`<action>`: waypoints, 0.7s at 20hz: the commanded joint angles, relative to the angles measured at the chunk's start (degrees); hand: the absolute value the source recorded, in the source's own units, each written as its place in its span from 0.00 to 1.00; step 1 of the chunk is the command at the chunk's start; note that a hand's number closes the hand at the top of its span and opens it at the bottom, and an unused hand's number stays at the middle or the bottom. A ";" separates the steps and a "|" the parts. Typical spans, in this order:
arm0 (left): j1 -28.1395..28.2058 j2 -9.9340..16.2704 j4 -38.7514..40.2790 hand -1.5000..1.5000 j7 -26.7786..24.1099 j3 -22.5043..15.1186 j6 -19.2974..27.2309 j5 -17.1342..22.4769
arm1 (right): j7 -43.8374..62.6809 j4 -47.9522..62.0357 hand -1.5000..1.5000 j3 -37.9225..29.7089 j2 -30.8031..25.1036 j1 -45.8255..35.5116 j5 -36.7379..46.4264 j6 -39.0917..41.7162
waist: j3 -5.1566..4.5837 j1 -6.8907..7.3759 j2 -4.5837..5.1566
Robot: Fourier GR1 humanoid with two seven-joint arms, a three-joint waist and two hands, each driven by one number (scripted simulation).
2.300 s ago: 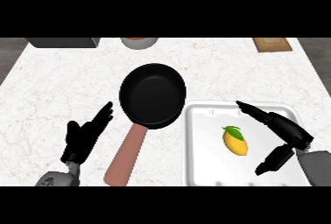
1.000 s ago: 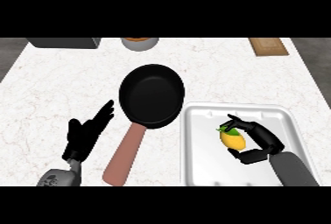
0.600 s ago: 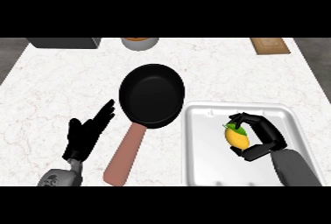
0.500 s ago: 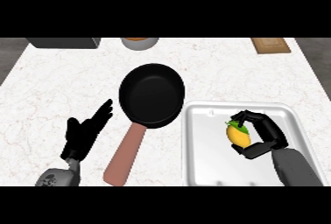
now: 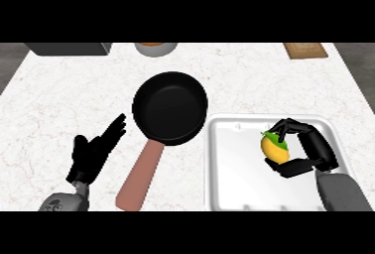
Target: Pick the lemon from the tray and place it in the pot
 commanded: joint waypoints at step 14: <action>-0.33 -1.34 2.50 0.50 -0.80 0.81 -0.38 -1.06 | 33.71 -39.95 1.00 6.27 -1.06 -3.48 13.27 -6.51 | 0.00 0.26 0.13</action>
